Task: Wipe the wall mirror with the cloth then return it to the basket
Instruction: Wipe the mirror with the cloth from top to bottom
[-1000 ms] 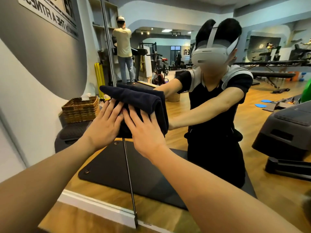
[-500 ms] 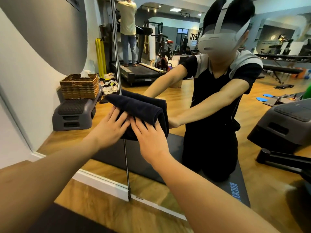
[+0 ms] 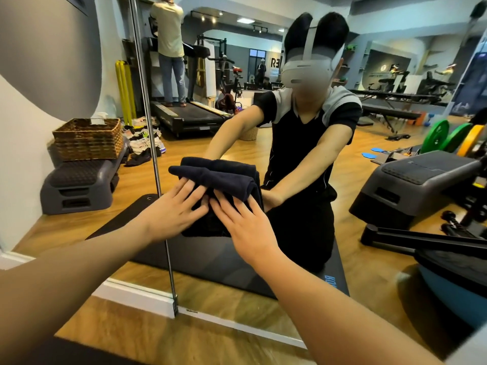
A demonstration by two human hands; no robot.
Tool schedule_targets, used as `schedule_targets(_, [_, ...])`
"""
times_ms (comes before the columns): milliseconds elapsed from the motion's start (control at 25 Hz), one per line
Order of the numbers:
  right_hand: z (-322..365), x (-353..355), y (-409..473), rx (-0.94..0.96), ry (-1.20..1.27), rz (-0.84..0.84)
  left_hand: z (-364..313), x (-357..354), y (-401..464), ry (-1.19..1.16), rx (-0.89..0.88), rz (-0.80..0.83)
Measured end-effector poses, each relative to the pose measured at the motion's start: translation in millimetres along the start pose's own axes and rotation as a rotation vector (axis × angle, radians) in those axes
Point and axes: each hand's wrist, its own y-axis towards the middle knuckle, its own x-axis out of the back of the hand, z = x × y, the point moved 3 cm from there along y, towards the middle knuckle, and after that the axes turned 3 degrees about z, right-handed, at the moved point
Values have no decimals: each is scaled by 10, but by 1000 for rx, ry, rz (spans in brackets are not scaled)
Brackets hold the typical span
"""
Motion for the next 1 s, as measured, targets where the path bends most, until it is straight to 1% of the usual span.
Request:
schedule_targets(160, [-419,-48,-442,-17,-65,18,-382,209,386,-46,-25,-49])
schedule_targets(240, [-783,-18,-725,-37,-79,21,-620,372,732,-92,-23,-50])
schedule_targets(320, [-1290,139,-939,-73,-68,13,-724,641,1237,-194,-38,-49])
schedule_targets(400, [-1858,406,-963,-107,-65,3,-574,1010,1775,-244,-71,-144])
schedule_targets(480, [-2267,709,-717,-134,-41,-32,-129,1377,2160,-205,-90,-230])
schedule_targets(520, [-2344,849,-510,-156,-17,-63,145,1522,2241,-177,-74,-242])
schedule_targets(560, [-2334,965,-275,-188,21,-107,419,1630,2251,-144,-55,-238])
schedule_targets(640, [-2104,1106,206,-255,120,-202,894,1675,2086,-66,-3,-206])
schedule_targets(760, [-1480,1072,707,-266,203,-249,1180,1468,1551,-21,88,-181])
schedule_targets(840, [-1083,817,690,-203,214,-204,991,1166,1199,-21,98,-112])
schedule_targets(960, [-700,340,162,-53,178,-82,346,625,809,-76,57,58])
schedule_targets(1000, [-657,203,-64,-20,157,-39,80,509,756,-112,49,80])
